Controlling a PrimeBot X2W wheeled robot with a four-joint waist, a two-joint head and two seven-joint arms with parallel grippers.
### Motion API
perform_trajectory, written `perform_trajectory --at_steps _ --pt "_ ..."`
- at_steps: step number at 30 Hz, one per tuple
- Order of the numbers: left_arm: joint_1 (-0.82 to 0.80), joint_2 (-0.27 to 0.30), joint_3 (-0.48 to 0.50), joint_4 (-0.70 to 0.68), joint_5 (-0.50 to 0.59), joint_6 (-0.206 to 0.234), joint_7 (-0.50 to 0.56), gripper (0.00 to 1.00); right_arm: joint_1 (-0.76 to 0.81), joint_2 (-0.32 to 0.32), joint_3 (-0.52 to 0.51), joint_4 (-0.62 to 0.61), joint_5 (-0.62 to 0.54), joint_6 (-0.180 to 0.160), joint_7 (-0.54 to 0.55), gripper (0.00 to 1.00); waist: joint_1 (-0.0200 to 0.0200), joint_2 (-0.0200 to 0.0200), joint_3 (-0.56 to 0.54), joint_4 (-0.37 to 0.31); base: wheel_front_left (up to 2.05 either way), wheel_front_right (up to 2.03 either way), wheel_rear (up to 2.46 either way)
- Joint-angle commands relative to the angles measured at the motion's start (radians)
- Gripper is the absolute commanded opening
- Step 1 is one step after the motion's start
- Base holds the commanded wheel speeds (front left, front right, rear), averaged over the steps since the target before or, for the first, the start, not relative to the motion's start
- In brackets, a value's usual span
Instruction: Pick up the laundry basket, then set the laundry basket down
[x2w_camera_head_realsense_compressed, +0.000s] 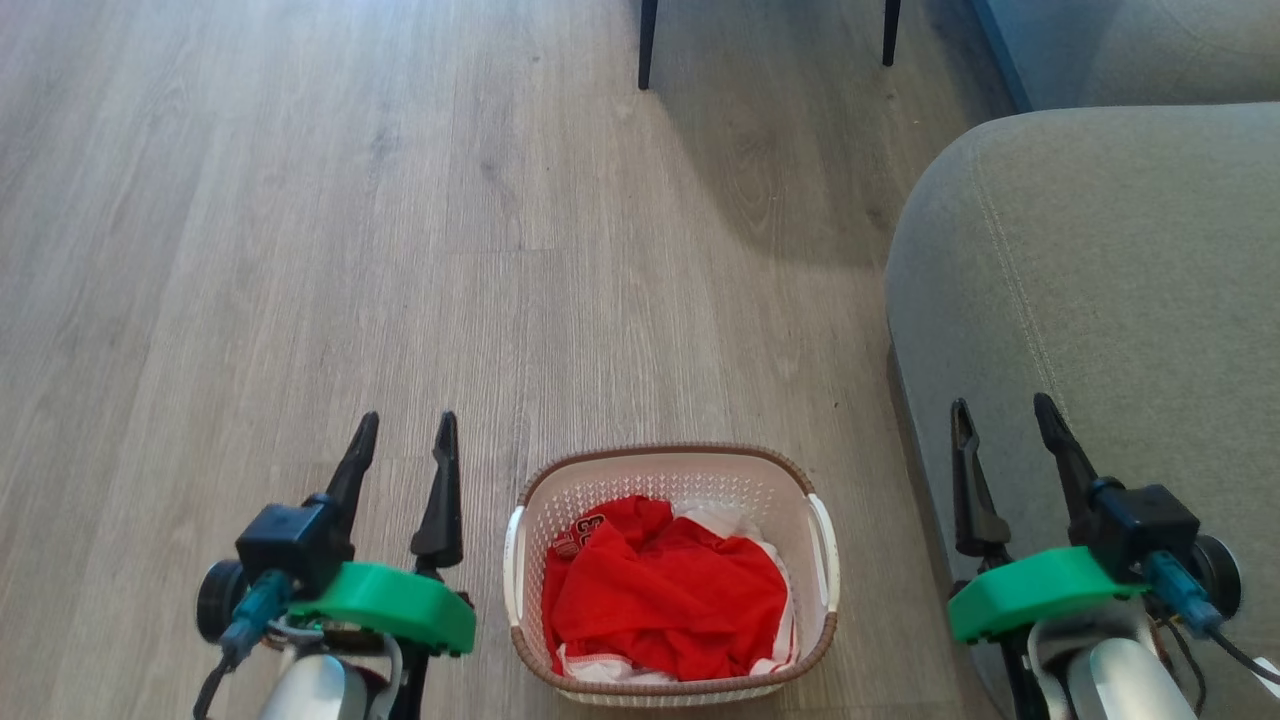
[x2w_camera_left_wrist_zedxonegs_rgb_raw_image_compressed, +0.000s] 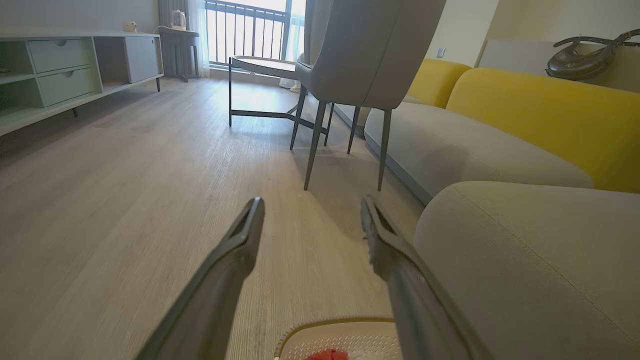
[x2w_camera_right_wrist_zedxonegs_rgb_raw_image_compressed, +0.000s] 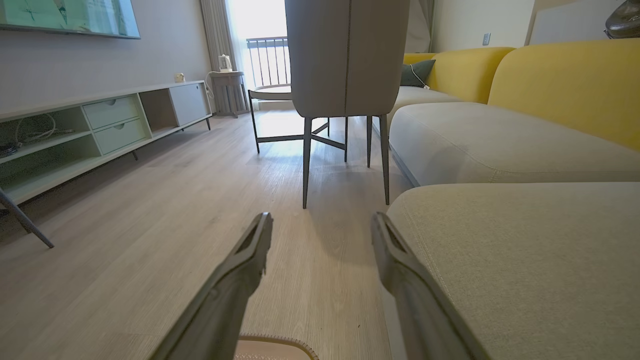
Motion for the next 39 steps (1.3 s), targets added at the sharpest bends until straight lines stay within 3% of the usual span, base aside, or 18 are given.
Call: perform_trajectory --at_steps 1,39 --pt "-0.034 -0.002 0.042 -0.041 0.002 -0.005 -0.005 1.0 -0.021 0.003 0.013 -0.037 -0.006 0.007 -0.008 1.0 0.0001 -0.0001 0.0 0.0 0.0 0.0 0.0" --pt "-0.034 -0.003 0.031 -0.025 -0.003 -0.02 -0.005 1.0 -0.033 0.006 0.005 -0.032 0.016 0.007 -0.008 1.0 0.0001 -0.0001 0.01 0.001 0.0 0.0 0.0"
